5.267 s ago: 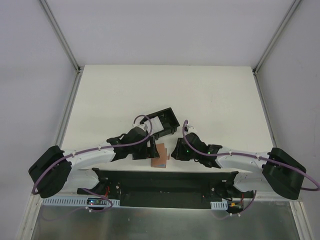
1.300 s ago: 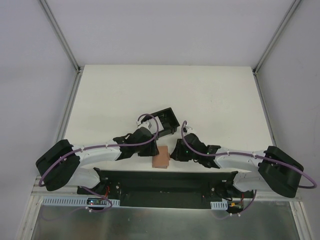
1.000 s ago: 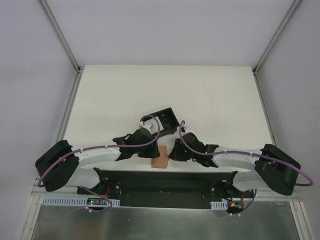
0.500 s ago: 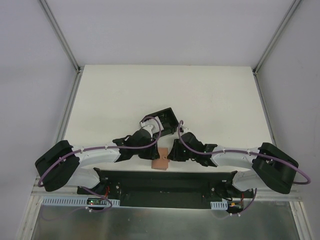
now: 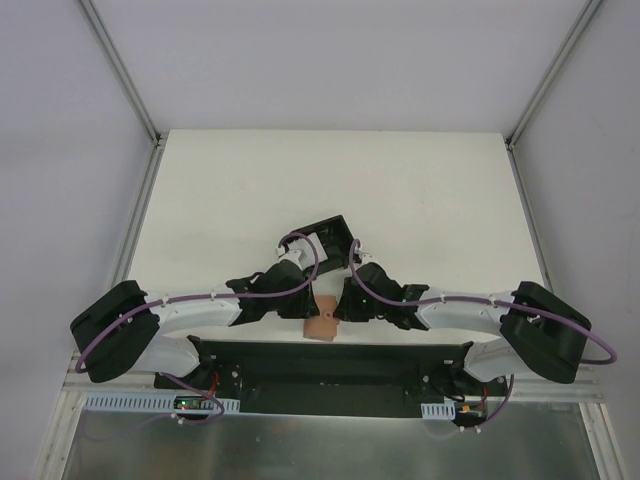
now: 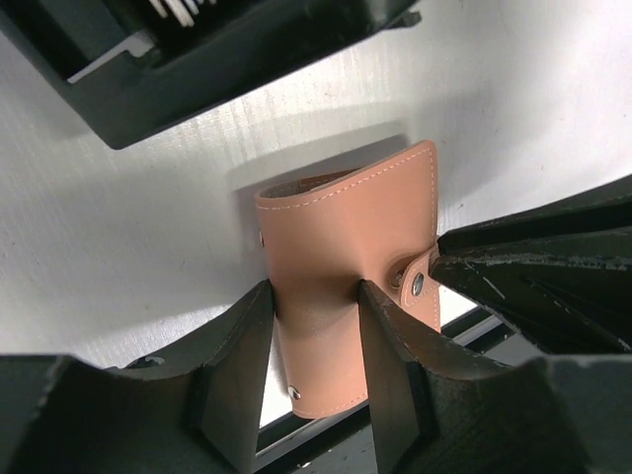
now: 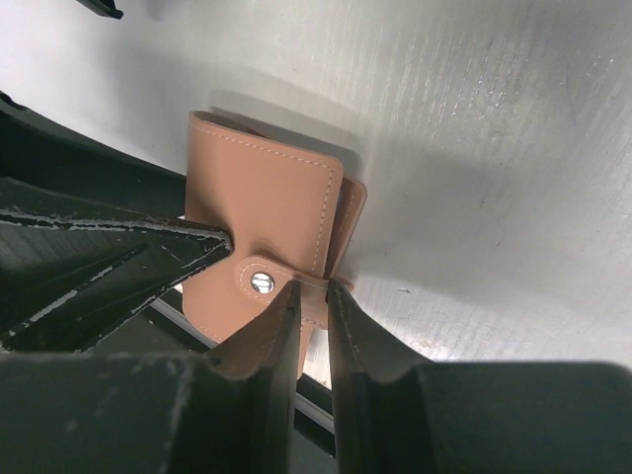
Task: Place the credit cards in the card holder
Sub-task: Close the card holder at the corner of the board.
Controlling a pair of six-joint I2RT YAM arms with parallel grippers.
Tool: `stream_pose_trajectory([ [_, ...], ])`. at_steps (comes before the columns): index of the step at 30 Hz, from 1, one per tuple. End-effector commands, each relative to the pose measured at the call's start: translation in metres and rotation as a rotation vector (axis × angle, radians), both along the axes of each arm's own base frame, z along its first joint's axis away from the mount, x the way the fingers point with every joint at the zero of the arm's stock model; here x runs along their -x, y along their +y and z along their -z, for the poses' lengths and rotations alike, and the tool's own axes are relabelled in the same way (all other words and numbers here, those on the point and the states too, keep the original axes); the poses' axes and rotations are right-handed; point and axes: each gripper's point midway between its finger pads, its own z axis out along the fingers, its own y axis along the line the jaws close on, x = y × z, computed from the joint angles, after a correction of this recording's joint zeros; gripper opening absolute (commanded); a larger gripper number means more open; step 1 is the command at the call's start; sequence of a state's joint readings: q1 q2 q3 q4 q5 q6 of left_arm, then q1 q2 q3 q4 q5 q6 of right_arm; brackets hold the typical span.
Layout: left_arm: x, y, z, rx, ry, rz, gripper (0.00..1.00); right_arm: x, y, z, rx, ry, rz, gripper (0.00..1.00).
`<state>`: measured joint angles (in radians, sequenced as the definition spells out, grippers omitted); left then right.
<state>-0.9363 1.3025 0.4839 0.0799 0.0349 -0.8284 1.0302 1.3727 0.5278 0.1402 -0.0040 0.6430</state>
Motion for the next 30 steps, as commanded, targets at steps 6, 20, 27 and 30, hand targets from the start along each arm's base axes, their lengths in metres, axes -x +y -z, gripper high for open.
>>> stream_pose_trajectory([
  [6,0.036,0.027,0.038,-0.122,0.167,-0.051,0.39,-0.005,0.026,-0.021,-0.025,-0.054,-0.032,0.19],
  [20,0.037,0.029,0.038,-0.112,0.182,-0.100,0.39,-0.001,0.031,-0.031,0.016,-0.087,-0.046,0.20],
  [27,0.035,0.033,0.040,-0.109,0.190,-0.151,0.40,0.001,0.028,-0.020,0.058,-0.065,-0.041,0.20],
  [30,0.038,0.036,0.041,-0.105,0.202,-0.173,0.42,-0.009,0.021,-0.035,0.047,-0.132,-0.017,0.21],
])
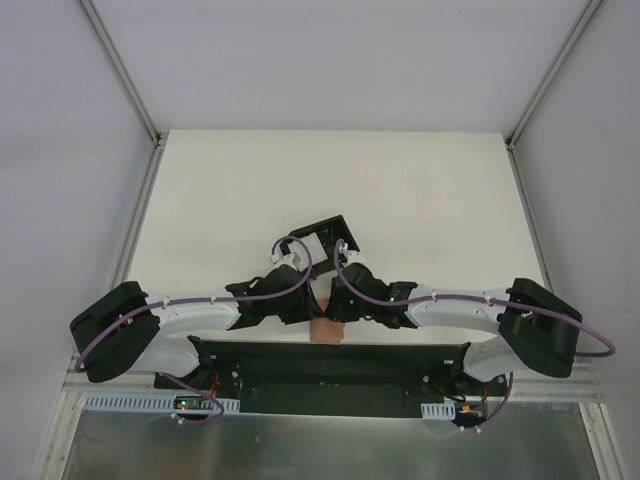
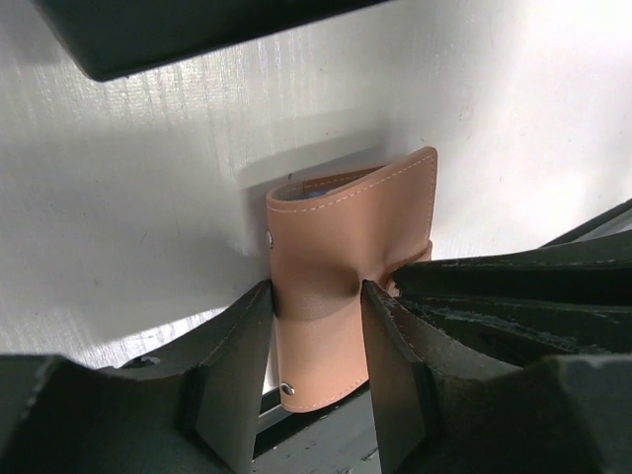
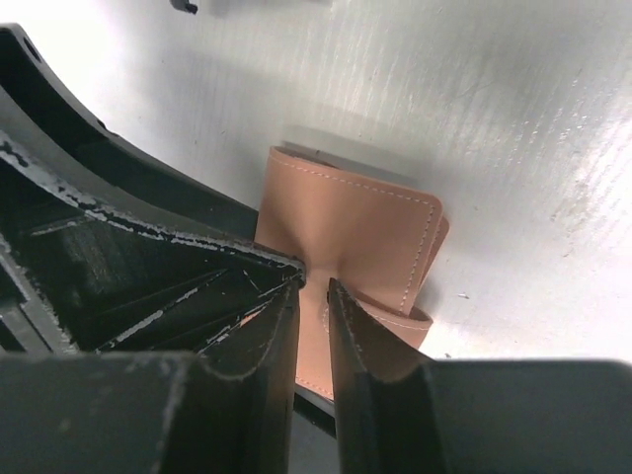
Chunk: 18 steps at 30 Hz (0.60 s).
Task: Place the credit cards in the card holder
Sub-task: Close the card holder at the corner of the board.
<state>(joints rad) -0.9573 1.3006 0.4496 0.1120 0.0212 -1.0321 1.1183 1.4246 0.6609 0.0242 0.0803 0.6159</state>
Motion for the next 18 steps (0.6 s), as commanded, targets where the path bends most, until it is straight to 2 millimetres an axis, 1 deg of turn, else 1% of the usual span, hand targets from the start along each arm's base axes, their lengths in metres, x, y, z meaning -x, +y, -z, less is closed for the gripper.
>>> stream_pose_trajectory([
  [1,0.027,0.043,0.038,-0.169,0.098,-0.039,0.45,-0.015,-0.007,-0.025,-0.011,-0.092,0.036,0.21],
  [2,0.025,0.043,0.037,-0.166,0.090,-0.047,0.48,-0.017,-0.010,-0.032,-0.021,-0.112,0.039,0.22],
  [5,0.018,0.037,0.028,-0.149,0.049,-0.028,0.49,-0.021,-0.018,-0.049,-0.054,-0.156,0.049,0.28],
  [7,0.014,0.034,0.022,-0.143,0.023,-0.013,0.51,-0.017,-0.022,-0.054,-0.074,-0.128,0.038,0.31],
  [10,0.012,0.028,0.015,-0.133,0.010,0.017,0.53,0.001,-0.036,-0.049,-0.061,-0.039,0.041,0.35],
  [11,0.013,0.028,0.015,-0.134,0.014,0.024,0.53,0.009,-0.039,-0.043,-0.071,-0.001,0.047,0.38],
  [12,0.014,0.028,0.014,-0.134,0.014,0.030,0.54,0.015,-0.040,-0.042,-0.094,0.025,0.050,0.43],
  [13,0.015,0.028,0.014,-0.133,0.015,0.035,0.54,0.022,-0.042,-0.040,-0.121,0.056,0.054,0.46],
  [16,0.019,0.030,0.015,-0.134,0.015,0.065,0.57,0.041,-0.041,-0.032,-0.177,0.137,0.041,0.47],
  [18,0.027,0.029,0.014,-0.120,0.034,0.105,0.58,0.047,-0.036,-0.030,-0.205,0.157,0.034,0.46],
])
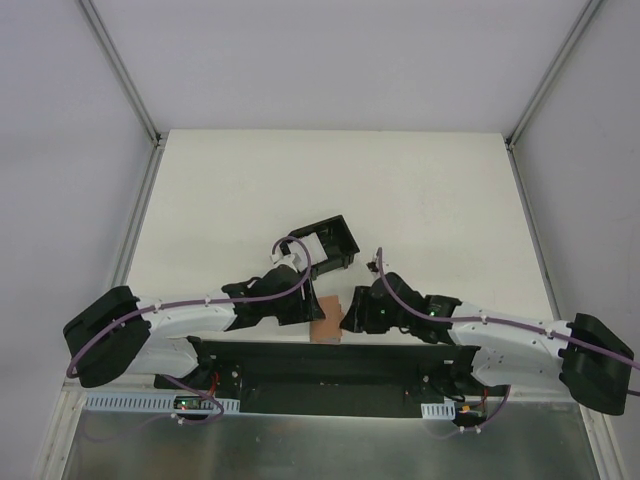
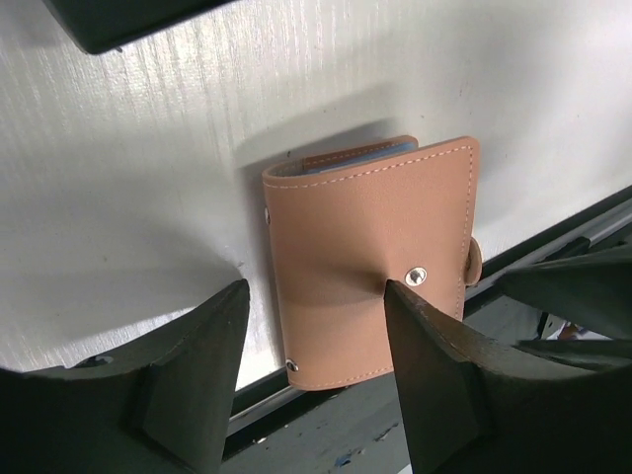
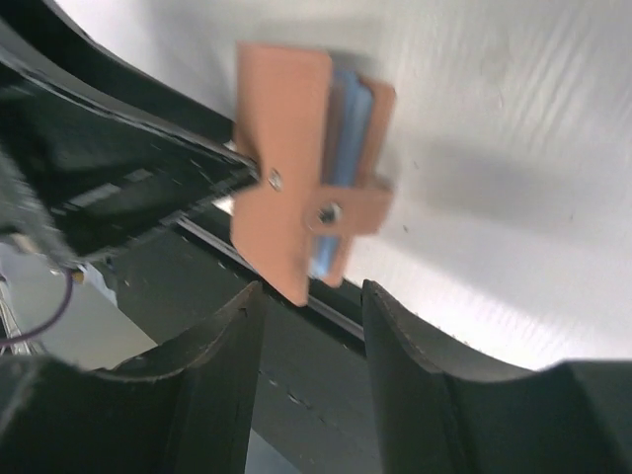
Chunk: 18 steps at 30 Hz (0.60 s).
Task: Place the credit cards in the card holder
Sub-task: Close the card holder at the corner of the board.
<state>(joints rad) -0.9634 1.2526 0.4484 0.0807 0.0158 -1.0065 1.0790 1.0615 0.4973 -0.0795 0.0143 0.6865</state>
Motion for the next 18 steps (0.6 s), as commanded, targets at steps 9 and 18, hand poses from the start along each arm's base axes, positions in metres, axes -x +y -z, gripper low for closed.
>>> stream_pose_trajectory([
  [9,0.039,0.022,0.023,-0.111,0.090,0.189,0.57,0.018,0.029,0.012,-0.107,0.154,0.021,0.45],
  [18,0.044,0.022,0.030,-0.129,0.121,0.236,0.54,0.020,0.020,0.027,-0.093,0.202,0.085,0.31],
])
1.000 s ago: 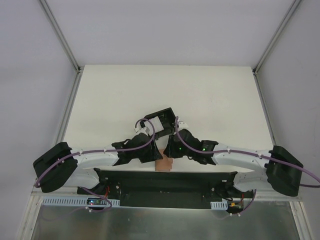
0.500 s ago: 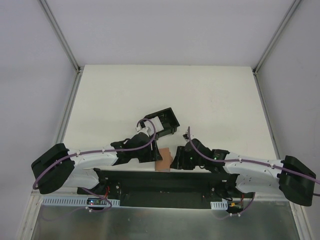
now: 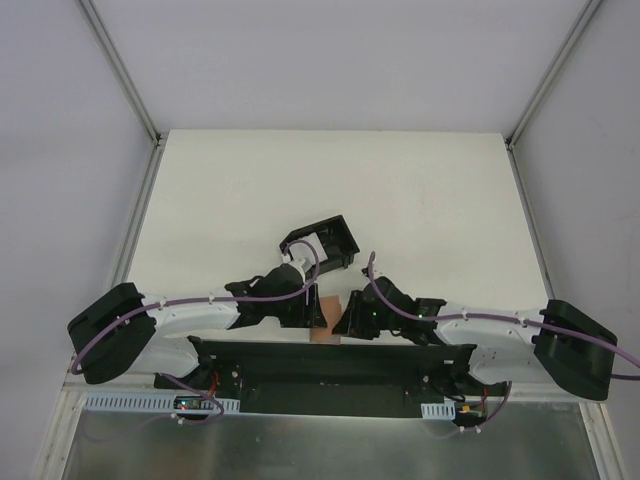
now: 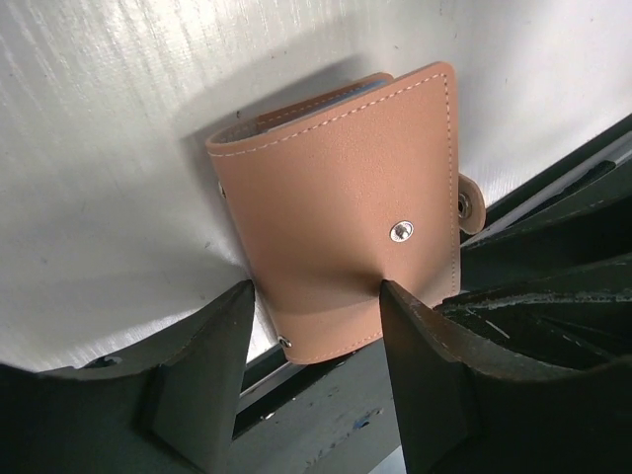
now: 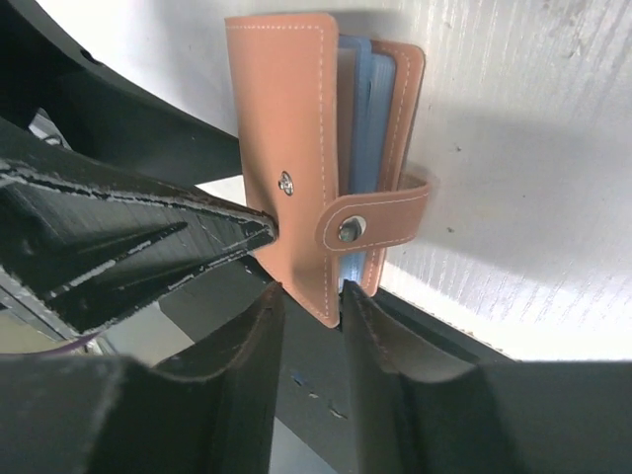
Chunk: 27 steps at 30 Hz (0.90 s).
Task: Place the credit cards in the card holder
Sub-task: Close the card holder at the corner of the board.
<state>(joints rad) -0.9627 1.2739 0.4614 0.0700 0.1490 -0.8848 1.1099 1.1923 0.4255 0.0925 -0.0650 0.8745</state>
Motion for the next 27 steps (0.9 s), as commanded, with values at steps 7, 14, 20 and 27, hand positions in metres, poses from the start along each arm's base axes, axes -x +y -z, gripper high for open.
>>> stream_pose_trajectory([
  [7,0.023,0.030,0.030,-0.156,0.083,0.049,0.54,0.009,0.005,0.008,-0.014,0.089,0.015,0.01],
  [14,0.022,0.034,0.034,-0.180,0.094,0.013,0.56,0.020,0.006,0.027,0.072,0.176,-0.010,0.01],
  [20,0.020,0.037,0.036,-0.196,0.097,-0.024,0.56,-0.001,-0.002,0.026,0.146,0.125,0.000,0.01],
  [27,0.005,0.038,0.030,-0.194,0.050,-0.116,0.59,-0.032,-0.025,0.027,0.309,0.017,-0.101,0.01],
])
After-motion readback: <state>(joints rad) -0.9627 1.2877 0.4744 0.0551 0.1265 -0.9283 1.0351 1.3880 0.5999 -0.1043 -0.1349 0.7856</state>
